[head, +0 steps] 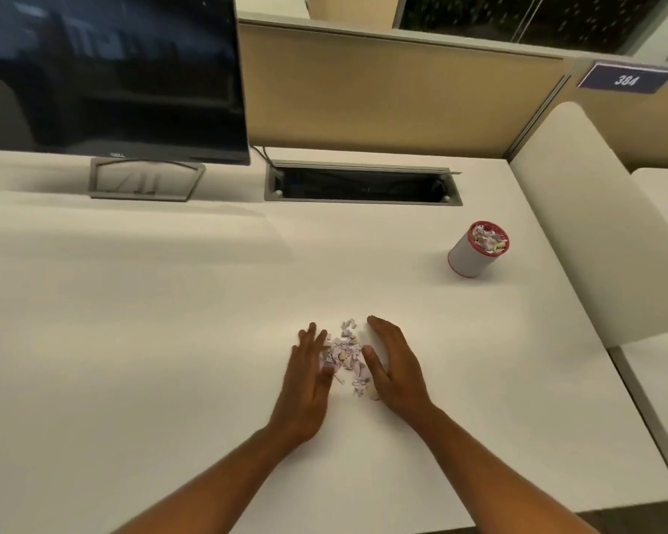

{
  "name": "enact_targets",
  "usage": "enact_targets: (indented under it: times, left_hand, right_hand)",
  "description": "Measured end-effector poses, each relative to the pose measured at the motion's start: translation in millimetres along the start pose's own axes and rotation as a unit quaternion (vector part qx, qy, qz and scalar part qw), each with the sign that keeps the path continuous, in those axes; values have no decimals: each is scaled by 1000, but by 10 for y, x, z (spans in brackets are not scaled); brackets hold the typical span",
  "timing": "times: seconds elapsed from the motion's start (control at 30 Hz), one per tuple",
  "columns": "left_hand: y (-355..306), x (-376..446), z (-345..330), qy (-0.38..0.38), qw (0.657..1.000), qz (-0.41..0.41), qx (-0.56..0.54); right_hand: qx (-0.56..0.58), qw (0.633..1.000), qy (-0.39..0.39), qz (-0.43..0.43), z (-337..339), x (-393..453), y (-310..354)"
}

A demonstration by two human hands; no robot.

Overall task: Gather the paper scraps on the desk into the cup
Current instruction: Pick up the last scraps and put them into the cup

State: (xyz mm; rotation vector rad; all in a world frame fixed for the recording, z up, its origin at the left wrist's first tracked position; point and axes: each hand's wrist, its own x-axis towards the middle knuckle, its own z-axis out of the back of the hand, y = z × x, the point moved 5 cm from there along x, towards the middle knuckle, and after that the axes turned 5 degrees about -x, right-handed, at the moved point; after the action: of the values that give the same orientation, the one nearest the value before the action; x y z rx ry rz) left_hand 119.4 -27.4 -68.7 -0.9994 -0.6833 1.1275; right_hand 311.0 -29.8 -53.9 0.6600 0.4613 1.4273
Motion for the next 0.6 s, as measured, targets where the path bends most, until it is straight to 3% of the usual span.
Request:
enact_targets:
  times: [0.1,0.27,0.37,0.6]
  left_hand:
    - [180,-118,282,28,992,-20,122]
    - [371,-268,469,132,929,-84,337]
    - [304,-231,403,134,911,-94,377]
    - [160,106,15,132,915,-42,379]
  right_hand:
    - [-55,997,29,-33,85,-197,-188]
    - [-202,969,132,42,-102,-490,-183]
    - [-269,954,127,37,-234,-504,-88]
    - [-259,953,152,45,-396,-103,93]
